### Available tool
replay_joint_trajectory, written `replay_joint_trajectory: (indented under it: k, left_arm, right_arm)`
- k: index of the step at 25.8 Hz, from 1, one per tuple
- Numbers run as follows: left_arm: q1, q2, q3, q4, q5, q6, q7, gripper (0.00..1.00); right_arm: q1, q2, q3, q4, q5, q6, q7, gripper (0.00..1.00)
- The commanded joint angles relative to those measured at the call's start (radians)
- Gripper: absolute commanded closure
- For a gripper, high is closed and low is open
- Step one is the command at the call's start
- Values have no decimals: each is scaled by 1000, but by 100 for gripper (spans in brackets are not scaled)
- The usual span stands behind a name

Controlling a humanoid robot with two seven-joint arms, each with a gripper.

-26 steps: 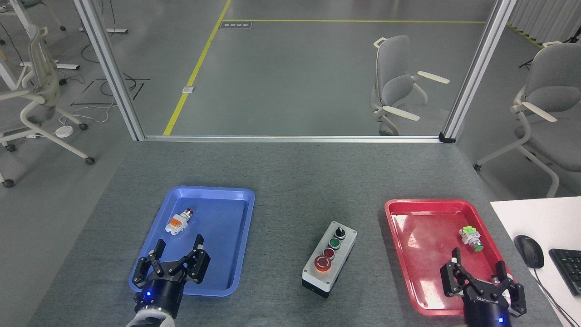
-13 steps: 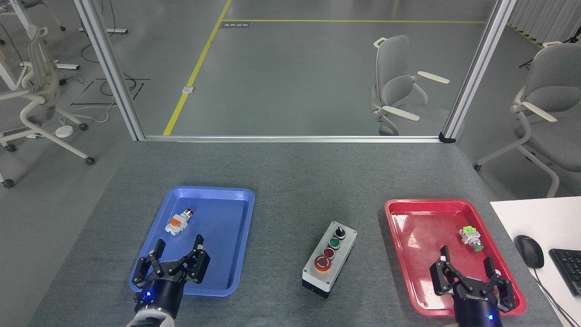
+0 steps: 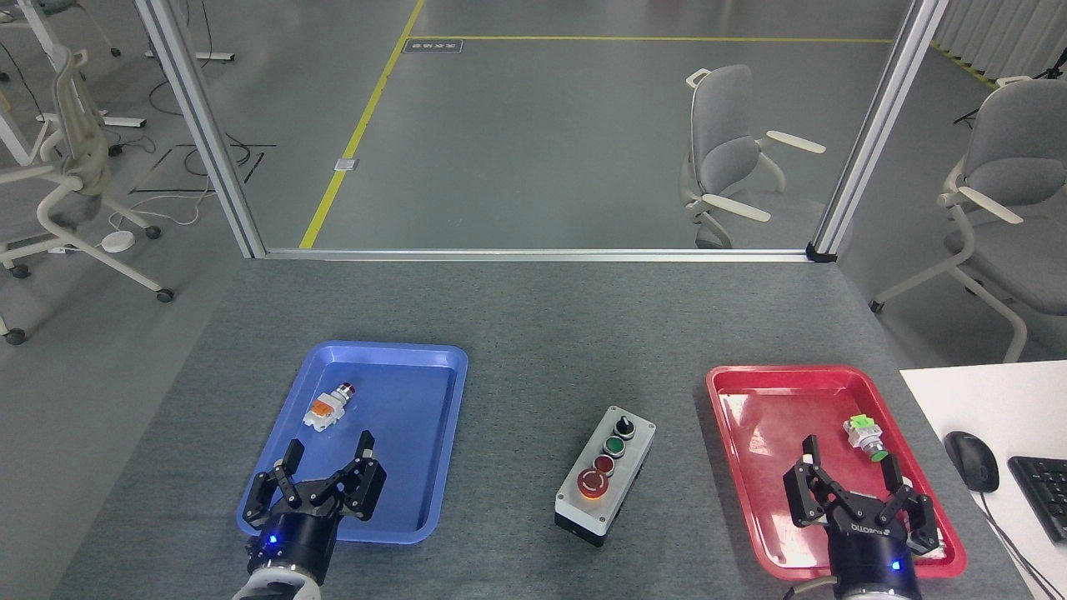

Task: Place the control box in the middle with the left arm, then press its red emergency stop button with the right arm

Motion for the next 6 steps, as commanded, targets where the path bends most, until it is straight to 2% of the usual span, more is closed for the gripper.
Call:
replay_joint_trajectory:
  k: [1, 6]
  left_arm:
    - [0, 0, 0, 0, 0, 0, 0, 1]
    - [0, 0, 0, 0, 0, 0, 0, 1]
  right_arm:
    - [-22, -1, 1, 0, 0, -18, 5, 1]
    - [-23, 3, -1, 2, 0, -20, 6, 1]
